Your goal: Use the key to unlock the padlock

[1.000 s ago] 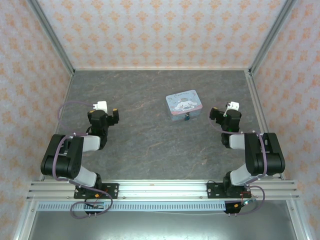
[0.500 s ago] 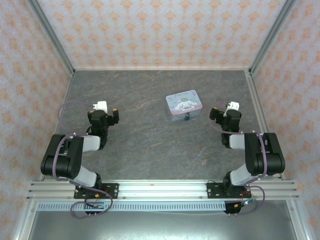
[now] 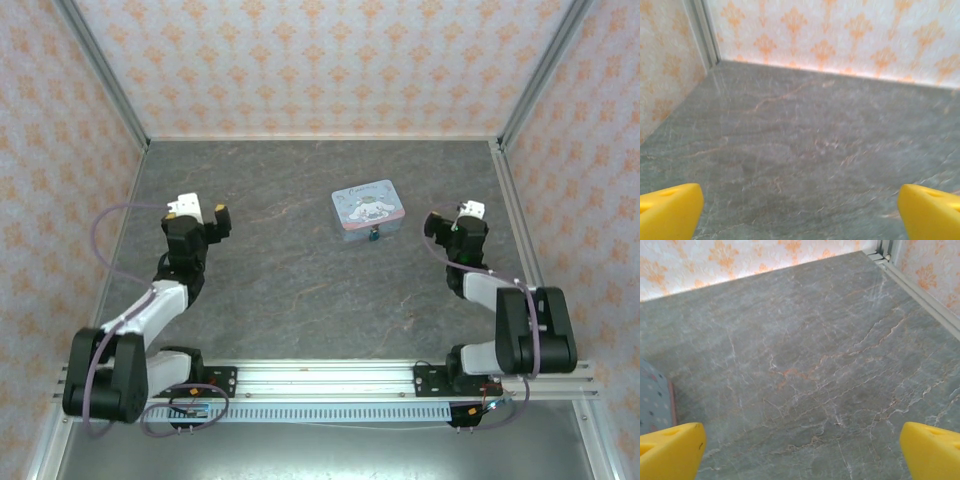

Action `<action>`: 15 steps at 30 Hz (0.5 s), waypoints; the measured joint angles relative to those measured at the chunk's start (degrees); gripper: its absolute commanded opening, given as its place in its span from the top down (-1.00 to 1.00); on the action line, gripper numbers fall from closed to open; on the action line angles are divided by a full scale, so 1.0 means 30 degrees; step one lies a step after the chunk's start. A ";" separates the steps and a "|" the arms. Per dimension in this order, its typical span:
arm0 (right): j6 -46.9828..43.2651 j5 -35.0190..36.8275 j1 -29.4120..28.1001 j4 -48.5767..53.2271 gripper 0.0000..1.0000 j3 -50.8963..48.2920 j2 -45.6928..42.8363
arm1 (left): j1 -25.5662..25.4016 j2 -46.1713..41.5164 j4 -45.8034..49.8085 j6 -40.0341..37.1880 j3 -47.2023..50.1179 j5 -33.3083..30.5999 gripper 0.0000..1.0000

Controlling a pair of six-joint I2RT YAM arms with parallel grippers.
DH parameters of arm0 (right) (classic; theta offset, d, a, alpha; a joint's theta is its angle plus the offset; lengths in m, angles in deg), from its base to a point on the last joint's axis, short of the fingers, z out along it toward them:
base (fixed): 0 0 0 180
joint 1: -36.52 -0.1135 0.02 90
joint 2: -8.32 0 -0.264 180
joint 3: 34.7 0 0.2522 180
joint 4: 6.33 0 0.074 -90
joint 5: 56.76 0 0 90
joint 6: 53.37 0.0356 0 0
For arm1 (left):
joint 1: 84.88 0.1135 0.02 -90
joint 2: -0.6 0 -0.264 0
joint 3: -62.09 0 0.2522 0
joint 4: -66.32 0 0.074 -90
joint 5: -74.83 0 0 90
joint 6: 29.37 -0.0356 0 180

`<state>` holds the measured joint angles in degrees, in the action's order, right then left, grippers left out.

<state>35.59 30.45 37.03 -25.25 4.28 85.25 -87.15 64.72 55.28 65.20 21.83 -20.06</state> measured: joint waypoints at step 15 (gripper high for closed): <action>0.6717 -0.3198 -0.0787 1.6451 -0.51 0.5078 -0.5829 | -0.4568 -0.0335 0.7271 1.0112 -0.3337 0.4153 -1.00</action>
<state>55.74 20.85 34.67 24.10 19.51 67.76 -100.85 63.71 77.09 95.54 11.82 -7.60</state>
